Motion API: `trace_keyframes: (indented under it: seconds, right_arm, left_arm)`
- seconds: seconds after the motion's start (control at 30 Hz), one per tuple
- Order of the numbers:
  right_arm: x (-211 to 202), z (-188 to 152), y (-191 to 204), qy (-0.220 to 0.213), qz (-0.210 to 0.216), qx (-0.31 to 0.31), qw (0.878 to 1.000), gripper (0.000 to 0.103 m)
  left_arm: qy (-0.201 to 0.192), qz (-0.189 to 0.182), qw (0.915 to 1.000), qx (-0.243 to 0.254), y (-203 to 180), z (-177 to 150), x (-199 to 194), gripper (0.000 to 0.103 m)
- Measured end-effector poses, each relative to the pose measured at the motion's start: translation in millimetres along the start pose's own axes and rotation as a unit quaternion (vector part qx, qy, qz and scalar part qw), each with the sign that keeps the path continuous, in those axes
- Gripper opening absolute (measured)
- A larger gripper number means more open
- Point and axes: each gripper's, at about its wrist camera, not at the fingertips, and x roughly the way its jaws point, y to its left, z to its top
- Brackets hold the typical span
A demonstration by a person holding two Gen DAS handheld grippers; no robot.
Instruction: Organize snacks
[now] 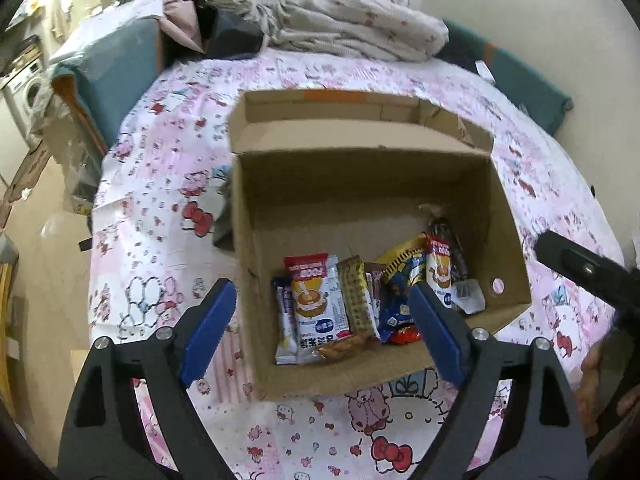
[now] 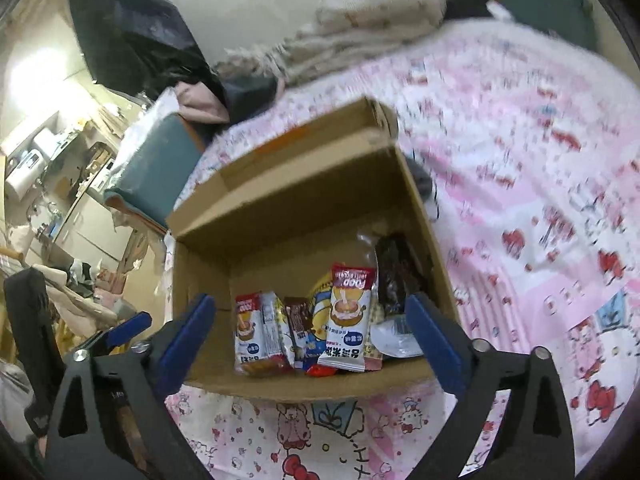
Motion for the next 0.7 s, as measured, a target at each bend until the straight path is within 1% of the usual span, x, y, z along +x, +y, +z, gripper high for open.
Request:
trace_keyframes:
  seconds: [0.13, 0.27, 0.4, 0.5, 0.6, 0.7]
  right_arm:
    - [-22.3, -5.5, 4.6, -0.018, -0.004, -0.006, 1.0, 0.1]
    - [-40.8, -15.1, 6.6, -0.031, -0.023, -0.024, 0.999, 0.1]
    - [-55.9, -30.8, 7.4, -0.031, -0.032, -0.022, 0.999, 0.1]
    - [-64.0, -40.5, 10.5, -0.034, -0.042, -0.031, 0.998, 0.1]
    - [-71.6, -50.8, 15.5, -0.038, -0.05, -0.041, 0.997, 0.1]
    - [-77.4, -59.4, 18.8, -0.041, -0.057, -0.043, 0.997, 0.1]
  left_arm:
    - [-0.023, 0.017, 0.9996, 0.004, 4.8, -6.0, -21.2, 0.086]
    - [-0.019, 0.019, 0.9994, 0.02, 4.7, -19.8, -32.8, 0.086]
    - [-0.026, 0.023, 0.9994, 0.004, 10.4, -34.8, -47.9, 0.086]
    - [-0.031, 0.025, 0.9992, 0.002, 9.8, -44.0, -59.2, 0.086]
    - [-0.049, 0.035, 0.9981, 0.009, 6.2, -53.5, -73.6, 0.086]
    - [-0.071, 0.047, 0.9964, 0.003, 6.7, -59.9, -87.6, 0.086]
